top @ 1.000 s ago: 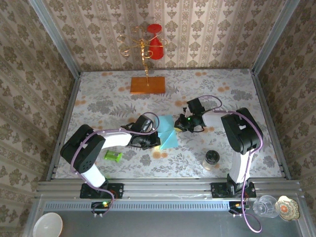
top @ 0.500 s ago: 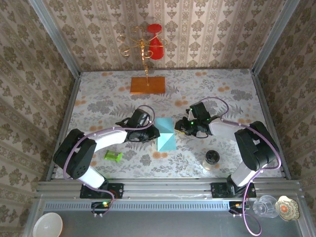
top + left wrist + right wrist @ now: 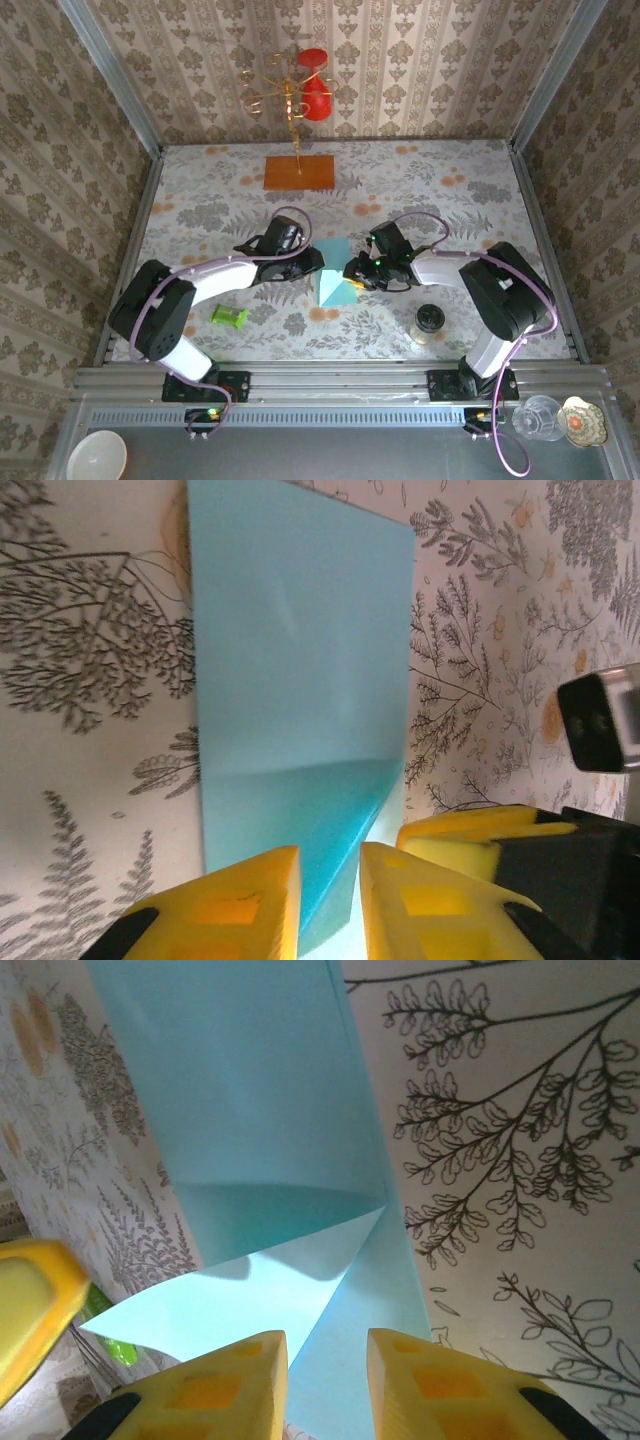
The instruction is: Fold a paper plane with a square sheet of paper (pick it up from the middle)
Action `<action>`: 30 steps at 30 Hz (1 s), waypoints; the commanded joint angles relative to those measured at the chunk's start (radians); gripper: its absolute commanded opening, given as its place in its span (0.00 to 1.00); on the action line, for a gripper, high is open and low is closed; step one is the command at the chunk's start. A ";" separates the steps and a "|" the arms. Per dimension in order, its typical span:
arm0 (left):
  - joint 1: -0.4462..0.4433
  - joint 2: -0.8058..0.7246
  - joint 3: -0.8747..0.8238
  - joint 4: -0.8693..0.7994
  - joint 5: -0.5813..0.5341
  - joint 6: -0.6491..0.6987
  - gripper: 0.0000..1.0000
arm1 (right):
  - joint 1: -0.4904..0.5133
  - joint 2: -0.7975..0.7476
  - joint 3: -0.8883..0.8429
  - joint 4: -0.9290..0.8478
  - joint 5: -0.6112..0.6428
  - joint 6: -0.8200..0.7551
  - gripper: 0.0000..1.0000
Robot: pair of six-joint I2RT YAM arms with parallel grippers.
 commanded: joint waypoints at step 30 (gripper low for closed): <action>-0.008 0.151 -0.024 0.044 -0.008 -0.040 0.15 | 0.017 0.022 0.019 0.035 0.034 0.041 0.31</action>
